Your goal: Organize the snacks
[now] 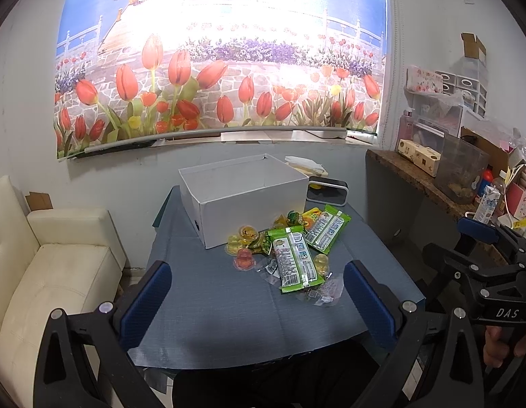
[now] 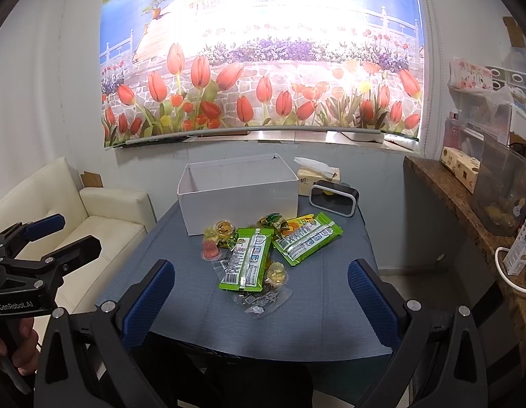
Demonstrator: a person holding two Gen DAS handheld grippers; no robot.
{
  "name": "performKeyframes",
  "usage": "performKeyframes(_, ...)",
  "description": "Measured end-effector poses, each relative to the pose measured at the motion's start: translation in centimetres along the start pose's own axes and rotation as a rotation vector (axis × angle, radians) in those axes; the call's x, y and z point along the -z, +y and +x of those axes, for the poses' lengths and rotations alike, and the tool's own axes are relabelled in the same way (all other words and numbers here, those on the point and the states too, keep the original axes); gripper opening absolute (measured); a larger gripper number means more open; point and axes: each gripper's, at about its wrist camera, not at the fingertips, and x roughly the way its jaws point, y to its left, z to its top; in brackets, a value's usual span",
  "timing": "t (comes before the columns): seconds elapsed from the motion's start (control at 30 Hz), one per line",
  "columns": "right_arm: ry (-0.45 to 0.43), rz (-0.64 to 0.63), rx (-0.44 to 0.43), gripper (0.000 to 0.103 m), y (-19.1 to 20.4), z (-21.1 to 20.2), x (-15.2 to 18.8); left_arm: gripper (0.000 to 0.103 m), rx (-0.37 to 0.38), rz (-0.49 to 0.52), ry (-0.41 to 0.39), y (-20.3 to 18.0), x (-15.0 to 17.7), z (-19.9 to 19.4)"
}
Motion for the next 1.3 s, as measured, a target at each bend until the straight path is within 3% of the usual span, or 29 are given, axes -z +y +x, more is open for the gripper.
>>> performKeyframes(1.03,0.009,0.005,-0.001,0.103,-0.1,0.2,-0.1,0.103,0.007,-0.005,0.005,-0.1,0.0,0.2)
performKeyframes(1.3,0.031,0.044,-0.03,0.103,-1.1,2.3,0.8,0.103,0.017,-0.017,0.024,0.2,0.4,1.2)
